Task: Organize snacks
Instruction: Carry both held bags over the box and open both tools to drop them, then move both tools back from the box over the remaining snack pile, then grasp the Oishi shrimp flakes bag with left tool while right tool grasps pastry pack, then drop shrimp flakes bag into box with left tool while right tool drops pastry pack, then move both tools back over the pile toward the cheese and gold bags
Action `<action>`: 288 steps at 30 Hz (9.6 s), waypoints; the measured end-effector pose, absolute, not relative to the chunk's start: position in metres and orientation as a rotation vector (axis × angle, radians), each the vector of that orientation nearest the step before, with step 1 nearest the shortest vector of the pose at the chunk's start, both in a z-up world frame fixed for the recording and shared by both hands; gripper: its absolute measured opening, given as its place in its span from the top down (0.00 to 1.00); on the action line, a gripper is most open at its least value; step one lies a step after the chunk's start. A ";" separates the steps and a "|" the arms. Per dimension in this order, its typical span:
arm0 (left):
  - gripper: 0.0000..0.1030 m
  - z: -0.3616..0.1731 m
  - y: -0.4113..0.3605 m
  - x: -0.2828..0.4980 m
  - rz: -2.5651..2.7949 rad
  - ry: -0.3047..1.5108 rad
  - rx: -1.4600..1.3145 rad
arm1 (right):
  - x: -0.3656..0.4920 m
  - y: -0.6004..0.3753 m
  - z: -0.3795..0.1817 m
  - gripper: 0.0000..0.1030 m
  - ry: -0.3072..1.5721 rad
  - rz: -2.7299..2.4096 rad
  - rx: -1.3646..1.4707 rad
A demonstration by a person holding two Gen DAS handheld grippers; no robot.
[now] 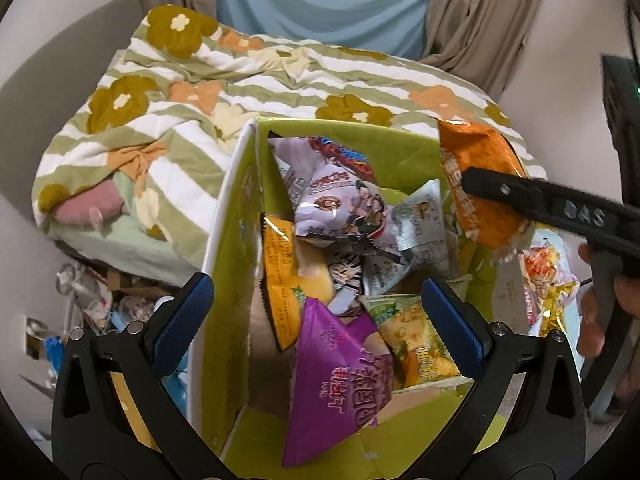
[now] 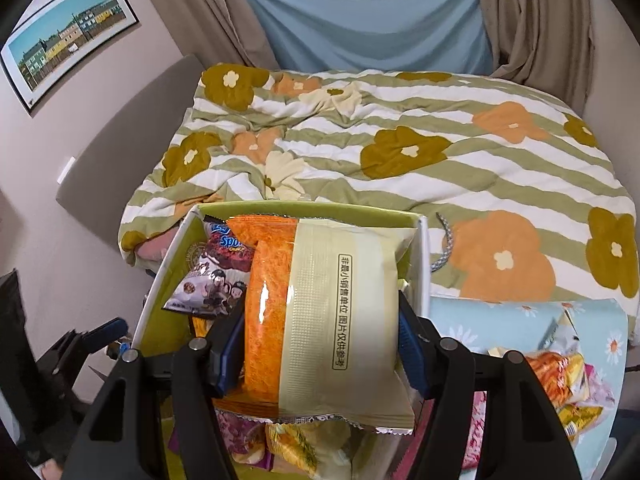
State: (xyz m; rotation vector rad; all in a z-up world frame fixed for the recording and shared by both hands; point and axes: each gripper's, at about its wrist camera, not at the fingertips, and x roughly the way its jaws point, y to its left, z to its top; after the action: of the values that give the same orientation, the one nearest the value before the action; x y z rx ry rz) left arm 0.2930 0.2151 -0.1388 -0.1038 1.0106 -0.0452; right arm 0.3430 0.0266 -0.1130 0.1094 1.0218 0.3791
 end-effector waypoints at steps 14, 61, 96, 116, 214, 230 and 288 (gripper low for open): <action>0.00 -0.148 0.213 0.284 -0.065 1.042 -0.109 | 0.342 0.036 -0.111 0.00 0.919 0.417 0.136; 0.00 -0.119 -0.040 0.154 -0.200 0.977 0.104 | 0.153 -0.231 -0.076 0.00 0.919 0.240 0.094; 0.12 -0.273 -0.125 0.202 -0.378 1.275 0.799 | 0.166 -0.245 -0.227 0.00 1.108 0.209 0.153; 0.34 -0.262 -0.113 0.183 -0.408 1.280 0.754 | 0.167 -0.242 -0.253 0.00 1.087 0.222 0.122; 0.00 -0.130 0.204 0.212 0.031 1.078 -0.143 | 0.268 0.028 -0.111 0.29 0.998 0.487 0.050; 0.00 -0.140 0.205 0.202 0.031 1.075 -0.154 | 0.253 0.028 -0.116 0.00 0.928 0.489 0.071; 0.00 -0.217 -0.171 0.357 -0.617 1.274 0.520 | 0.200 -0.243 -0.201 0.00 1.092 0.040 0.561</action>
State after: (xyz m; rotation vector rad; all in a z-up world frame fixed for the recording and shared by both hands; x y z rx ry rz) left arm 0.3570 -0.1709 -0.2169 0.5196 1.2737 -0.6170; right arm 0.2000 -0.2429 -0.2010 0.5605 1.0917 0.0396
